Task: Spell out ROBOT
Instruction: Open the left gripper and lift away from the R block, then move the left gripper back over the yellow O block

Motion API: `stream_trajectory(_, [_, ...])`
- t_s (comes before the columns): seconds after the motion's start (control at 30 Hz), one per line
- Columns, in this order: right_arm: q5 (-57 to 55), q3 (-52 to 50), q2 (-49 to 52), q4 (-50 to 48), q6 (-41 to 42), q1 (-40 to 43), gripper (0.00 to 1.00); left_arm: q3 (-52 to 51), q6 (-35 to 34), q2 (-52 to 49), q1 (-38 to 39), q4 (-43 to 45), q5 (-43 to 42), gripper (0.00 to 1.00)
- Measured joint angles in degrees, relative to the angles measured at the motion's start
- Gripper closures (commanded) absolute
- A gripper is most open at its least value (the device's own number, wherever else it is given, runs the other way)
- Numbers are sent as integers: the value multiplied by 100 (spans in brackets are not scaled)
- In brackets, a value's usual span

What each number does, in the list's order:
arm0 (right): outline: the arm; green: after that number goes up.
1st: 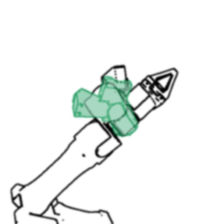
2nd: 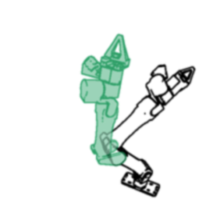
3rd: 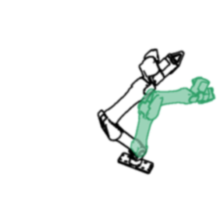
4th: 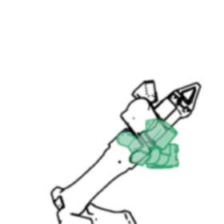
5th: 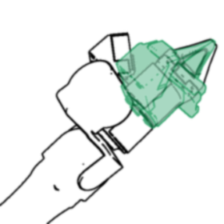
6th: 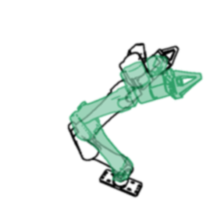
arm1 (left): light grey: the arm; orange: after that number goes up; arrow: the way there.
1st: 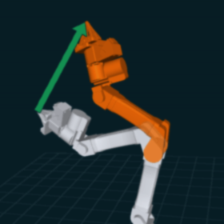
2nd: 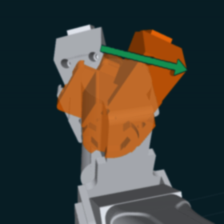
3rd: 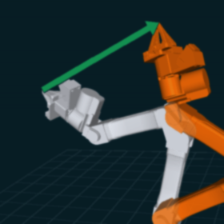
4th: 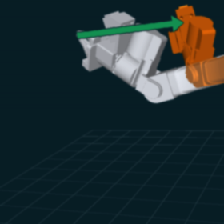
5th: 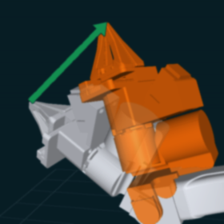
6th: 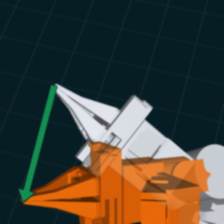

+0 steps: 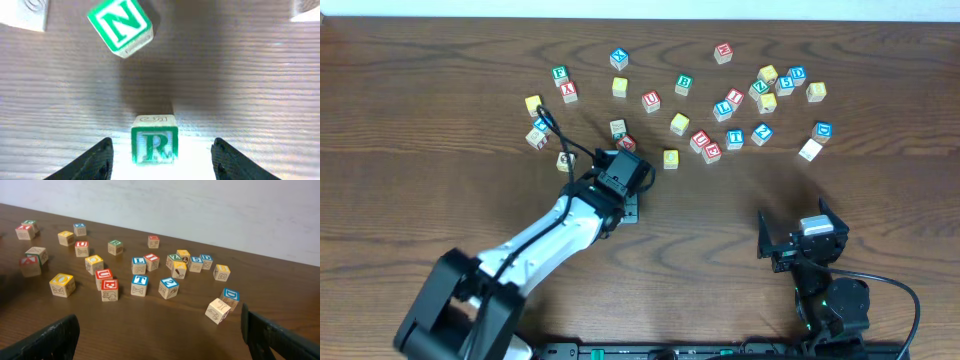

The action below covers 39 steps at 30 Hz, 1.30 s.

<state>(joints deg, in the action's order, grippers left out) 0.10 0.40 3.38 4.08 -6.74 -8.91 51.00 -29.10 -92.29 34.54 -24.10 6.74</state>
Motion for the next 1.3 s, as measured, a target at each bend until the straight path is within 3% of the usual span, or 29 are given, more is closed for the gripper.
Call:
stream_trajectory(0.23, [0, 0, 0, 0, 0, 0, 1, 0, 101, 925, 0, -164, -2, 34])
stream_trajectory(0.37, [0, 0, 0, 2, 0, 0, 1, 44, 201, 1521, 0, -483, 0, 16])
stream_trajectory(0.5, [0, 0, 0, 0, 0, 0, 1, 439, 258, 1779, 0, -973, -17, 13])
stream_trajectory(0.8, [0, 0, 0, 2, 0, 0, 1, 1556, 494, 1792, 0, -1408, -17, 11])
stream_trajectory(1.07, [0, 0, 0, 0, 0, 0, 1, 1722, 540, 1749, 0, -1427, -15, 10])
stream_trajectory(1.3, [0, 0, 0, 0, 0, 0, 1, 2133, 748, 1034, -258, -1672, -42, 10])
